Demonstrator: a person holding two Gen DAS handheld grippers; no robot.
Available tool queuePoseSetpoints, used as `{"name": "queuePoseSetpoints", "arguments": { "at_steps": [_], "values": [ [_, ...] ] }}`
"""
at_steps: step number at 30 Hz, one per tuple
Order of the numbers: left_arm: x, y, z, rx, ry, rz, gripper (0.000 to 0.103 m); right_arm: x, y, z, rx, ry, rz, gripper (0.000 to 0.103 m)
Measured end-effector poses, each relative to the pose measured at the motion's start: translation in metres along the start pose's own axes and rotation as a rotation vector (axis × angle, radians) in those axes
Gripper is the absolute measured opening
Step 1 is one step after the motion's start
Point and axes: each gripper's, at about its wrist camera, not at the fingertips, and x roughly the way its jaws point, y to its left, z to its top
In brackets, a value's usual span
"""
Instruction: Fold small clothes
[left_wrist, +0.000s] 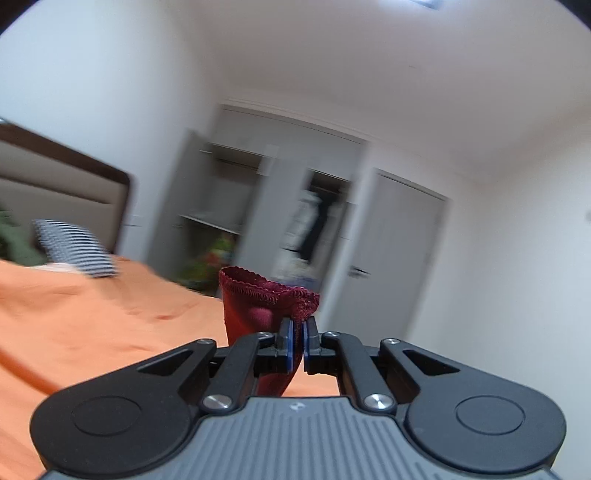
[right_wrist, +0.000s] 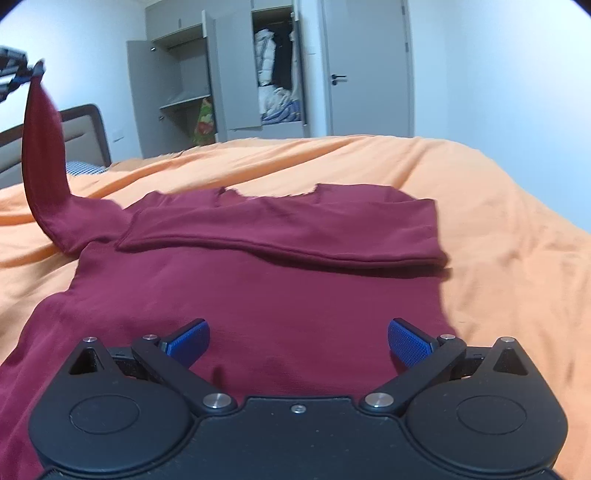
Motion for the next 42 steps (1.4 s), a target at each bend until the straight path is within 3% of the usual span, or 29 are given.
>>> {"name": "queuePoseSetpoints", "arguments": {
  "at_steps": [5, 10, 20, 24, 28, 30, 31, 33, 34, 35, 39, 42],
  "values": [
    [0.018, -0.075, -0.044, 0.022, 0.118, -0.178, 0.004, -0.011, -0.025, -0.004, 0.049, -0.018, -0.038, 0.103],
    [0.046, -0.139, -0.112, 0.077, 0.252, -0.282, 0.004, -0.022, -0.047, -0.011, 0.086, -0.021, -0.086, 0.103],
    [0.07, -0.2, -0.253, 0.224, 0.458, -0.313, 0.004, -0.04, -0.084, -0.036, 0.174, 0.002, -0.147, 0.103],
    [0.073, -0.203, -0.28, 0.221, 0.52, -0.316, 0.004, -0.044, -0.086, -0.04, 0.184, -0.002, -0.145, 0.103],
    [0.088, -0.199, -0.285, 0.182, 0.608, -0.332, 0.006, -0.045, -0.085, -0.041, 0.186, -0.005, -0.151, 0.103],
    [0.082, -0.194, -0.286, 0.15, 0.632, -0.348, 0.014, -0.045, -0.084, -0.04, 0.189, -0.006, -0.153, 0.103],
    [0.082, -0.189, -0.285, 0.135, 0.645, -0.353, 0.025, -0.045, -0.084, -0.04, 0.189, -0.005, -0.153, 0.103],
    [0.082, -0.181, -0.28, 0.105, 0.665, -0.365, 0.053, -0.045, -0.083, -0.039, 0.178, -0.003, -0.16, 0.103],
    [0.078, -0.176, -0.277, 0.087, 0.662, -0.369, 0.073, -0.045, -0.081, -0.038, 0.163, -0.004, -0.168, 0.103],
    [0.074, -0.172, -0.273, 0.071, 0.653, -0.376, 0.084, -0.045, -0.078, -0.037, 0.142, -0.005, -0.176, 0.103],
    [0.049, -0.157, -0.255, 0.071, 0.651, -0.402, 0.09, -0.04, -0.072, -0.032, 0.118, -0.005, -0.157, 0.103],
    [0.03, -0.135, -0.238, 0.062, 0.618, -0.356, 0.099, -0.033, -0.069, -0.022, 0.107, -0.008, -0.112, 0.103]
  ]
}}
